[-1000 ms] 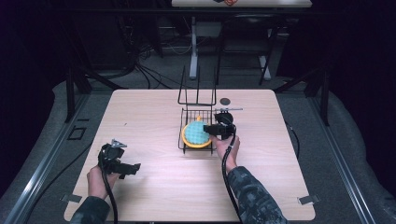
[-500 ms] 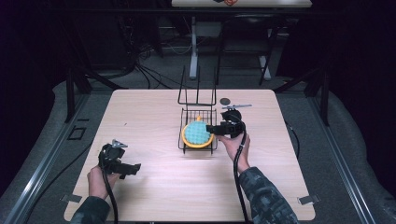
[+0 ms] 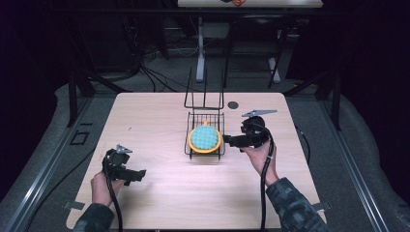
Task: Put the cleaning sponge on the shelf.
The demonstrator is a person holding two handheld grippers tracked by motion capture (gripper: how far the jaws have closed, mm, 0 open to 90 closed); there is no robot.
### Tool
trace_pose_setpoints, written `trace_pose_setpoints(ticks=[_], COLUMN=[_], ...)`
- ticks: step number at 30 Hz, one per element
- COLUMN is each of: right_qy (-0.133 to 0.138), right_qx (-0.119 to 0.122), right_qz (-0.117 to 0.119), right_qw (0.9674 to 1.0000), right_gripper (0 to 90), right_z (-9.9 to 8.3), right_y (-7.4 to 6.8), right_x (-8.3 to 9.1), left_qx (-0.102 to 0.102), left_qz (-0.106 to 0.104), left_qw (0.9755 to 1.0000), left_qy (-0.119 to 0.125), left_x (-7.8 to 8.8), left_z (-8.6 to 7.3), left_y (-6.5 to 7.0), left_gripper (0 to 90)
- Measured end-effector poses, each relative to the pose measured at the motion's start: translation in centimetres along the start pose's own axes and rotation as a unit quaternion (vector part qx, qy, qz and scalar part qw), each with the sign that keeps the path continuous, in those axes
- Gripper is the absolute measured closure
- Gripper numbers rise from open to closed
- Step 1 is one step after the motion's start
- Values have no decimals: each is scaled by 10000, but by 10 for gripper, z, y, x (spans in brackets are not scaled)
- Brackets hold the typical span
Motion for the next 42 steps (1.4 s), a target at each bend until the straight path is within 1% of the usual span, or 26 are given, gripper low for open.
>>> trace_pose_setpoints(ticks=[2, 9, 13, 19, 22, 25, 27, 29, 30, 33, 36, 38, 42], right_qy=[-2, 14, 9, 36, 43, 45, -3, -44, -38, -51, -107, -153, -246], right_qx=[83, 248, 275, 245, 144, 135, 135, 71, 78, -2, -83, -129, -204], right_qz=[-5, -61, -144, -256, -240, -387, -469, -536, -568, -663, -702, -795, -816], right_qw=[10000, 9997, 9995, 9994, 9996, 9991, 9988, 9985, 9983, 9978, 9974, 9966, 9962], right_gripper=[126, 87, 75, 67, 63, 51, 42, 33, 30, 16, 10, 2, 0], right_z=[-2, -11, -19, -34, -43, -52, -59, -67, -71, -85, -99, -110, -127], right_y=[0, 3, 7, 17, 23, 28, 33, 36, 38, 44, 50, 54, 58], right_x=[8, 36, 51, 70, 79, 86, 90, 93, 94, 97, 97, 94, 88], left_qx=[-1, -13, -13, -6, -20, -23, -9, -10, -9, -4, -10, -42, -104], left_qz=[5, 17, 7, -11, -30, -44, -42, -43, -43, -44, -62, -76, -77], left_qw=[10000, 10000, 10000, 10000, 10000, 10000, 10000, 10000, 10000, 10000, 10000, 10000, 9999], left_qy=[9, 6, -13, -21, 3, 3, 10, 18, 16, -2, -9, -41, -84], left_x=[0, -1, -1, -1, -1, 0, 0, 0, 0, -1, -2, -3, -4], left_z=[0, 0, 0, 0, 0, 0, 0, 0, 0, 0, 0, 0, 0], left_y=[0, 1, 1, 3, 3, 3, 4, 4, 4, 5, 5, 6, 7], left_gripper=[0, 0, 0, 1, 0, 1, 1, 1, 1, 1, 2, 2, 2])
Point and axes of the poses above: each handheld gripper's, and its own axes: x roughly backward along the jaws, z roughly out of its top, y roughly to its right, the point moved 5 cm from there along -x, roughly forward along the jaws, and after that the axes turned 1 degree about x, right-handed, at the moved point
